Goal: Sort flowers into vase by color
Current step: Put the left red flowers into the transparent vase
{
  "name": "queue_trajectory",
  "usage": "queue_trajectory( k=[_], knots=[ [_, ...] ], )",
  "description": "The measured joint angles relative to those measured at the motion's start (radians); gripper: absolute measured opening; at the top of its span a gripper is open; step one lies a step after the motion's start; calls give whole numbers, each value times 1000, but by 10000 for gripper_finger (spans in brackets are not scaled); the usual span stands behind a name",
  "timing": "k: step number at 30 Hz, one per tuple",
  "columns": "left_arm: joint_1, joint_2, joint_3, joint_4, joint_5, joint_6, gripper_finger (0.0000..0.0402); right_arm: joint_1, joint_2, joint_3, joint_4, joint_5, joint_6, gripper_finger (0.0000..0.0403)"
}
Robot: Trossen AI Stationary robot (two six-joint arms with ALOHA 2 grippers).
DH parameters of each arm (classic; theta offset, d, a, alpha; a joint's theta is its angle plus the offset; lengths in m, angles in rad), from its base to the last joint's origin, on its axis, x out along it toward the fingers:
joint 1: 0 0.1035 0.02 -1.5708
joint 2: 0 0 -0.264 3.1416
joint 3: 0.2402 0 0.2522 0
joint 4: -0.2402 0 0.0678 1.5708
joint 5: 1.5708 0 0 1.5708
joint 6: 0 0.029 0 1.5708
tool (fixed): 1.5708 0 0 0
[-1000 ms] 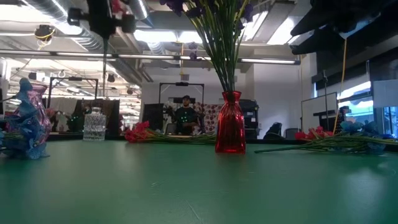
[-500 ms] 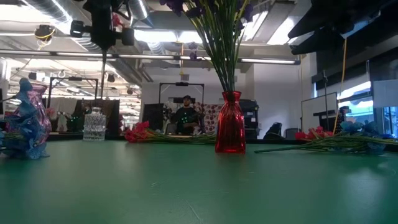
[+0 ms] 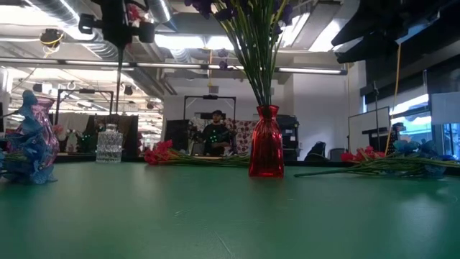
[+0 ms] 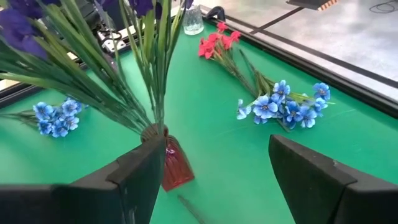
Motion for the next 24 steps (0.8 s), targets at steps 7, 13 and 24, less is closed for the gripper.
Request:
queue_trajectory(
  k=[7,13,24],
  knots=[
    [-6,3,0,-94,0,-102,14,0,0,0,0,14,29,285],
    [2,17,0,-145,-11,-136,14,0,0,0,-1,14,55,285],
    [29,98,0,-150,9,-189,14,0,0,0,1,2,83,285]
  ],
)
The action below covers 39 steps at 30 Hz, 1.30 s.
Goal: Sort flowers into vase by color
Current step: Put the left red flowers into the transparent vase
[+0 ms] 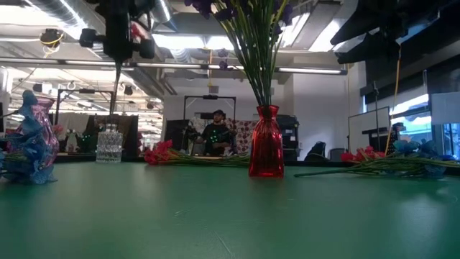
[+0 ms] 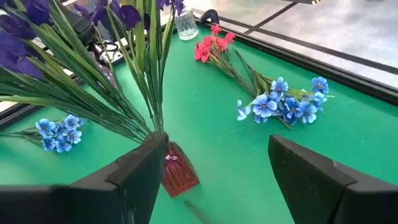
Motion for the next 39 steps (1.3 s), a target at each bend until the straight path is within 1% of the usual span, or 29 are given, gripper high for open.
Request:
queue_trajectory(
  k=[4,6,11,13,16,19,23,26,29,32,36,39],
  knots=[
    [-2,35,0,0,-8,5,14,0,0,0,0,-25,2,285],
    [8,43,0,0,8,7,14,0,0,0,-1,-40,23,285],
    [75,43,0,-4,124,11,14,0,0,0,-1,-74,87,285],
    [93,43,0,-3,157,53,18,0,0,0,-1,-89,97,285],
    [100,42,0,-7,184,103,38,0,0,0,-3,-106,98,285],
    [100,42,0,-16,194,113,67,0,0,0,-2,-105,97,285],
    [100,42,0,-23,202,114,103,0,0,0,-2,-75,96,285],
    [100,42,0,-31,218,113,120,0,0,0,-2,-65,96,285],
    [100,35,0,-69,278,90,129,0,0,0,-2,-64,96,285],
    [100,11,0,-144,352,65,134,0,0,0,-2,-64,96,285],
    [94,-35,0,-268,484,20,136,0,0,0,-2,-65,96,285],
    [67,-83,1,-337,565,-39,136,0,0,0,-2,-67,96,285]
  ],
)
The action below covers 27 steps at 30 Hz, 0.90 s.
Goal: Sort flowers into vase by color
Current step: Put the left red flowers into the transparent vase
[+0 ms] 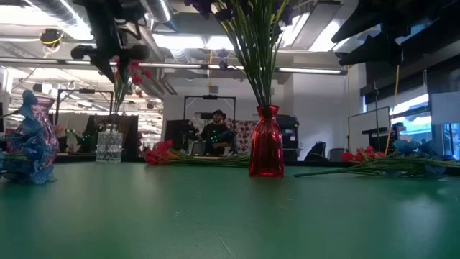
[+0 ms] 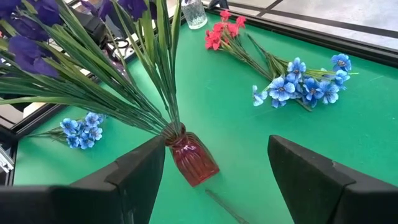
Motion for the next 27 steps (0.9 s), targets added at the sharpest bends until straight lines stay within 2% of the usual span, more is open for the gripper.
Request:
queue_trajectory(
  k=[4,6,8,15,20,27],
  knots=[
    [-77,-53,1,-13,98,-137,136,0,0,0,1,24,0,285],
    [-138,-56,1,-13,107,-184,136,0,0,0,0,38,0,285],
    [-202,-47,1,-13,83,-258,137,0,0,0,1,42,3,285],
    [-357,51,1,-14,-95,-698,137,0,0,0,1,42,55,285],
    [-410,156,1,-12,-97,-970,137,0,0,0,1,29,79,285],
    [-405,319,1,-4,13,-1213,137,0,0,0,2,-10,135,285]
  ],
)
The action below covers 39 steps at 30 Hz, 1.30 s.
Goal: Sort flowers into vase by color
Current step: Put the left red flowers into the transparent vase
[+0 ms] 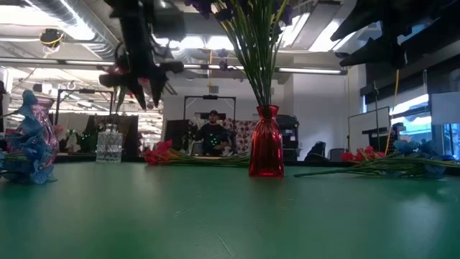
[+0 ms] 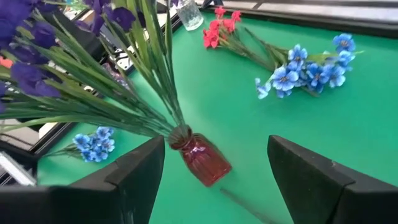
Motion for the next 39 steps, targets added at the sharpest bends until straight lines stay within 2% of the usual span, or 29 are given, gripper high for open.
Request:
queue_trajectory(
  k=[10,20,29,39],
  knots=[
    [118,189,0,221,220,-26,137,0,17,0,0,-18,0,285],
    [208,299,0,429,285,-25,137,0,24,0,-1,-17,-2,285],
    [191,376,0,465,319,-165,137,0,24,0,-1,-12,-3,285],
    [186,442,1,482,288,-140,137,0,24,0,-1,-11,-12,285]
  ],
)
